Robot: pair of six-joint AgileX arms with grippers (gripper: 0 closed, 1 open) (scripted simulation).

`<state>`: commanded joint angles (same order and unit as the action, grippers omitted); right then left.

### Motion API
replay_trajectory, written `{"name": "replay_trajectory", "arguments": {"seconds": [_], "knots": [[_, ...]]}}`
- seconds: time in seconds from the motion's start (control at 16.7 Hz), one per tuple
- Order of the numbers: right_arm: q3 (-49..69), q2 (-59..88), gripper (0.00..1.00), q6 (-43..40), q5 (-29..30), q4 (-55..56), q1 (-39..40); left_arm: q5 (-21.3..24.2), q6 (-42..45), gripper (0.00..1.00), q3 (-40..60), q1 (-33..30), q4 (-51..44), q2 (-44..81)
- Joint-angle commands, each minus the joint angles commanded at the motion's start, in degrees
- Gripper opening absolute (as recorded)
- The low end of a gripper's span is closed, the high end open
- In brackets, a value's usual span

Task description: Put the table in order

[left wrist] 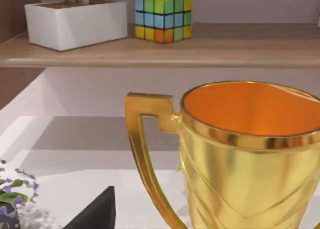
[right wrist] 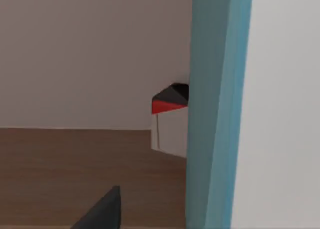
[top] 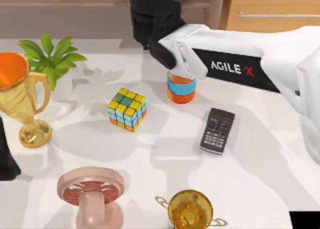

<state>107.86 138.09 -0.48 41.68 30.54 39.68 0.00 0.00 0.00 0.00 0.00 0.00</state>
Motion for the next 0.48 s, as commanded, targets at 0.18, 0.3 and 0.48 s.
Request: {"name": "replay_trajectory", "arguments": {"seconds": [0.18, 0.3, 0.48], "knots": [[0.0, 0.0, 0.62, 0.0, 0.0, 0.0, 0.0, 0.0, 0.0, 1.00, 0.0, 0.0, 0.0, 0.0], [0.0, 0.0, 0.47, 0.0, 0.0, 0.0, 0.0, 0.0, 0.0, 1.00, 0.0, 0.0, 0.0, 0.0], [0.0, 0.0, 0.25, 0.0, 0.0, 0.0, 0.0, 0.0, 0.0, 1.00, 0.0, 0.0, 0.0, 0.0]]}}
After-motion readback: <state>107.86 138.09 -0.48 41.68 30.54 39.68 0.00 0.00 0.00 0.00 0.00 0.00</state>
